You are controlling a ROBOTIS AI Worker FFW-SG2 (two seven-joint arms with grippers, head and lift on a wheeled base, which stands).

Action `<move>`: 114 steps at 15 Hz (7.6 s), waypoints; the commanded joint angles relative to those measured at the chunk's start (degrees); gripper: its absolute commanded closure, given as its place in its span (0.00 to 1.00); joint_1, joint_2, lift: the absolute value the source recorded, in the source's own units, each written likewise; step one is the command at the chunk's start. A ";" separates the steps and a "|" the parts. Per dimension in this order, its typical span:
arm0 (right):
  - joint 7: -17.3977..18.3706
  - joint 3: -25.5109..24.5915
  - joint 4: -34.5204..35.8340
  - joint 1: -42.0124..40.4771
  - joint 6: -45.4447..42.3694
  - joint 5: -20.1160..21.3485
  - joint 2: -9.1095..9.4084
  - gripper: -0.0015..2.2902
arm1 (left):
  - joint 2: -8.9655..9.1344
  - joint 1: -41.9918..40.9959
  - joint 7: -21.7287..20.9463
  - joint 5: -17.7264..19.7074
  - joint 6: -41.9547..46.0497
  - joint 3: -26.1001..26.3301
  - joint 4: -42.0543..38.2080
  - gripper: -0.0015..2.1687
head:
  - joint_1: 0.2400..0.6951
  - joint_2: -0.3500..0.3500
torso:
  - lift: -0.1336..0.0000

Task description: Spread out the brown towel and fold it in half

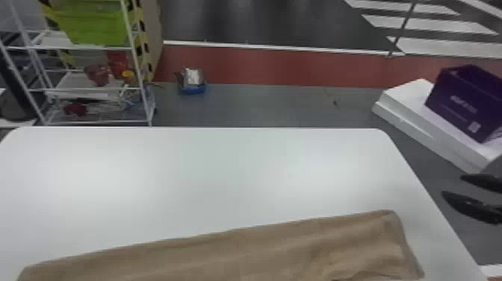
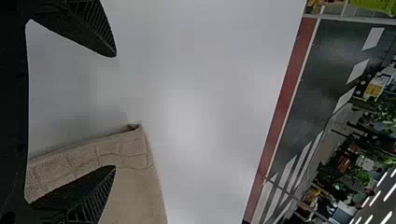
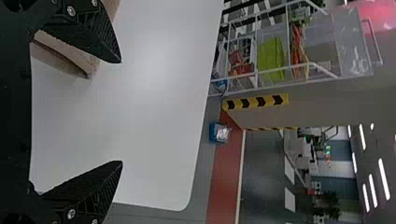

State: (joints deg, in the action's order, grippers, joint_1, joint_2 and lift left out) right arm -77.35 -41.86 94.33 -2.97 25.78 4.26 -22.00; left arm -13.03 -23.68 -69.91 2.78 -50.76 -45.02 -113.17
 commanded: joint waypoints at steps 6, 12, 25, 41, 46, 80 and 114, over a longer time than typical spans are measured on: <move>-0.97 6.44 15.10 -5.20 -15.98 12.00 0.29 0.08 | 0.82 -0.05 0.04 0.91 -0.01 -1.12 0.06 0.01 | 1.00 0.49 | 0.07; -0.97 8.55 26.26 -17.69 -22.48 20.88 -3.40 0.10 | 0.99 -0.05 0.30 0.91 0.17 -1.30 0.41 0.01 | 1.00 0.62 | 0.07; -0.97 13.21 25.38 -26.91 -23.36 33.27 -6.21 0.22 | 1.25 -0.49 0.83 1.62 2.63 -0.86 1.90 0.01 | 1.00 0.59 | 0.07; -0.97 19.28 21.60 -24.54 -22.66 37.23 -7.27 0.39 | 1.25 -0.49 0.83 1.70 4.04 -0.68 2.78 0.01 | 1.00 0.61 | 0.07; -0.97 19.36 21.43 -23.75 -21.43 36.44 -7.53 0.42 | 1.25 -0.58 0.83 1.70 4.21 -0.77 2.96 0.01 | 1.00 0.62 | 0.07; -0.97 18.84 24.24 -21.82 -11.76 29.49 -9.38 0.45 | 1.25 -0.58 0.92 1.70 4.92 -0.86 3.31 0.01 | 1.00 0.64 | 0.07; -0.97 22.70 7.01 -4.59 5.12 25.19 -6.57 0.28 | 0.90 -0.58 0.92 2.14 5.79 -1.21 3.57 0.01 | 1.00 0.54 | 0.07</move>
State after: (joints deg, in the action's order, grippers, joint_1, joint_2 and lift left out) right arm -77.96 -19.57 102.37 -8.34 30.89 29.71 -28.72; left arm -12.16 -24.22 -68.99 4.92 -44.96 -46.10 -109.65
